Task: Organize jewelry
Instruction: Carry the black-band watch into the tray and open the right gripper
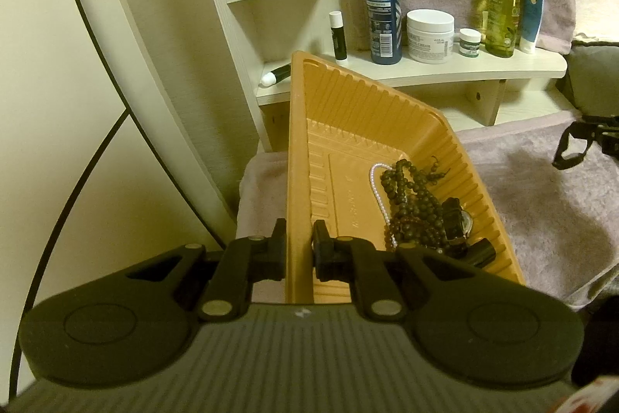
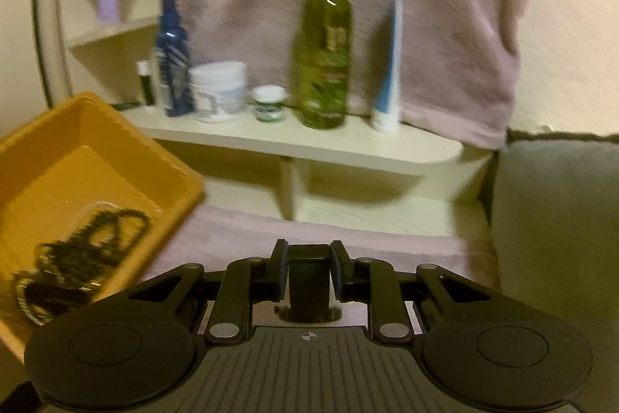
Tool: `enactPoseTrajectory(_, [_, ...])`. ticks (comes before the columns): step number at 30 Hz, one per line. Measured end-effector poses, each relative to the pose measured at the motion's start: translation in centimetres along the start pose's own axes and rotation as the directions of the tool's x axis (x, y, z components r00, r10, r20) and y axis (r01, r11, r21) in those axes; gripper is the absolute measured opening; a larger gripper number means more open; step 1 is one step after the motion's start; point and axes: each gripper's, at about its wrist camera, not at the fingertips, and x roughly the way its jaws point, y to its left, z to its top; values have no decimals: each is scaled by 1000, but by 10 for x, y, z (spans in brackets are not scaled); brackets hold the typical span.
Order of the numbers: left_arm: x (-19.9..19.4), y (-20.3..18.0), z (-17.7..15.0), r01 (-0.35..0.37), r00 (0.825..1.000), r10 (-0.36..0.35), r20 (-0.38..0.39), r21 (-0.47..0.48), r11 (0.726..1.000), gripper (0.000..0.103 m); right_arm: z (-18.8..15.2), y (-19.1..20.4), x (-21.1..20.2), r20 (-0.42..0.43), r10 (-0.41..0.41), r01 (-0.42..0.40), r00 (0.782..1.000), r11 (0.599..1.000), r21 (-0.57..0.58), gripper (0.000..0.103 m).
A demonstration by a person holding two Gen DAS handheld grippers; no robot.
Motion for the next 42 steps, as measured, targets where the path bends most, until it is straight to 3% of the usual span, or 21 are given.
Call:
enactPoseTrajectory(8, [1, 5, -1, 15, 1000, -15, -1, -11, 1000, 12, 24, 48, -14, 35, 125, -123, 992, 992, -40, 23])
enactPoseTrajectory(23, [14, 32, -8, 128, 992, -129, -10, -81, 988, 12, 57, 136, 2, 20, 334, -330, 943, 939, -92, 22])
enactPoseTrajectory(42, [60, 77, -35, 223, 968, -242, -70, -205, 953, 12, 33, 197, 72, -144, 367, -386, 919, 914, -129, 23])
